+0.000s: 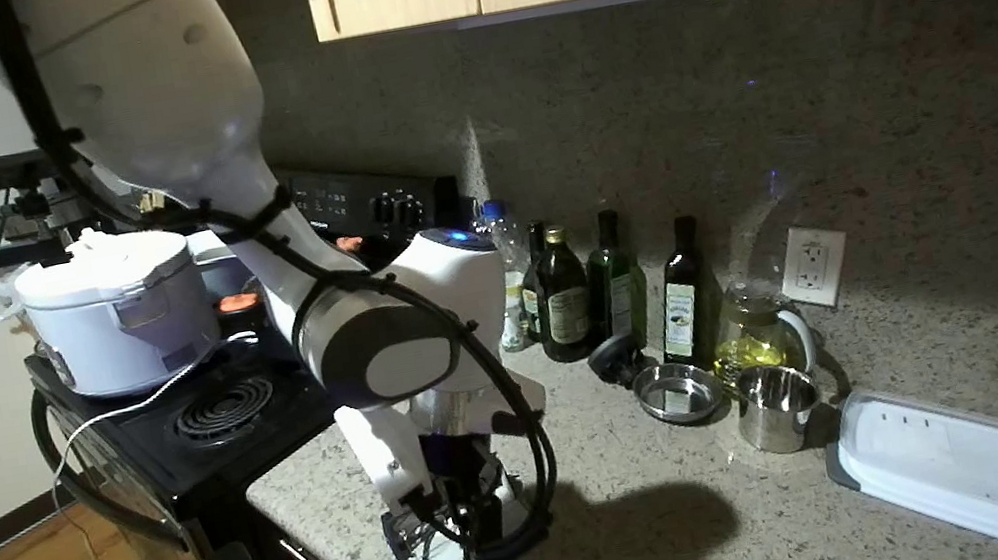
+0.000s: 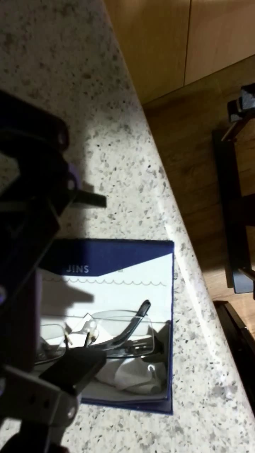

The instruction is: Close the blue case

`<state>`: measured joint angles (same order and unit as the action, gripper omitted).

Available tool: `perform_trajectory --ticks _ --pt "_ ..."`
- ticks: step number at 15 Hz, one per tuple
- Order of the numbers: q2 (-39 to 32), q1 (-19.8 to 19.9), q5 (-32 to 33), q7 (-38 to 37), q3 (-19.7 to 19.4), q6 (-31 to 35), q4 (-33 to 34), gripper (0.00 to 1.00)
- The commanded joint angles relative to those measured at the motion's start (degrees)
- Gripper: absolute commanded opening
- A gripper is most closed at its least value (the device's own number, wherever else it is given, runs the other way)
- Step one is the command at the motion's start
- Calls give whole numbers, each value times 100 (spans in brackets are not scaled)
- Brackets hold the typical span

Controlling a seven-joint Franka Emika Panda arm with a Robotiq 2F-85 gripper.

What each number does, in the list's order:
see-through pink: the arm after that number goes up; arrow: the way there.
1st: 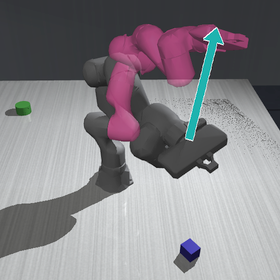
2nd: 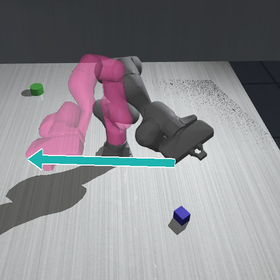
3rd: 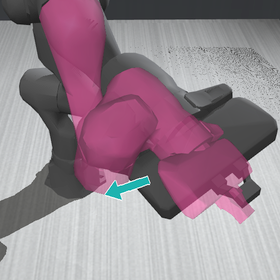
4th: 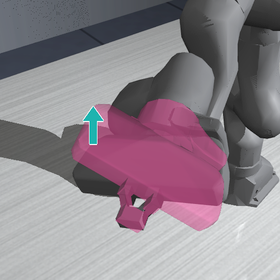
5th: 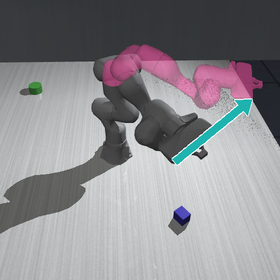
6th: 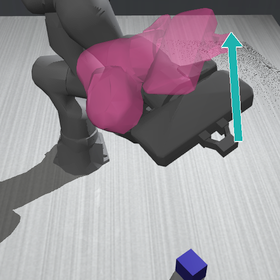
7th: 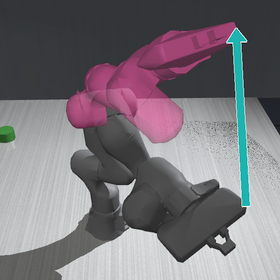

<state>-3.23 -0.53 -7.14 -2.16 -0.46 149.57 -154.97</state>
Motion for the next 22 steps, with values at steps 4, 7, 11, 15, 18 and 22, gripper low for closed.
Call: perform_trajectory --ticks 4,7,11,15,18,22 --pt "-936 -98 946 -847 -120 -29 645 94" --pt "-1225 -159 1087 -1012 -155 -45 890 91" --pt "-1466 -231 1071 -1060 -202 -43 1079 85" --pt "-1497 -382 1228 -1232 -335 -27 1098 53" --pt "-1344 -595 1567 -1630 -484 -26 1040 27" --pt "-1198 -827 2068 -2211 -654 -65 1002 2"
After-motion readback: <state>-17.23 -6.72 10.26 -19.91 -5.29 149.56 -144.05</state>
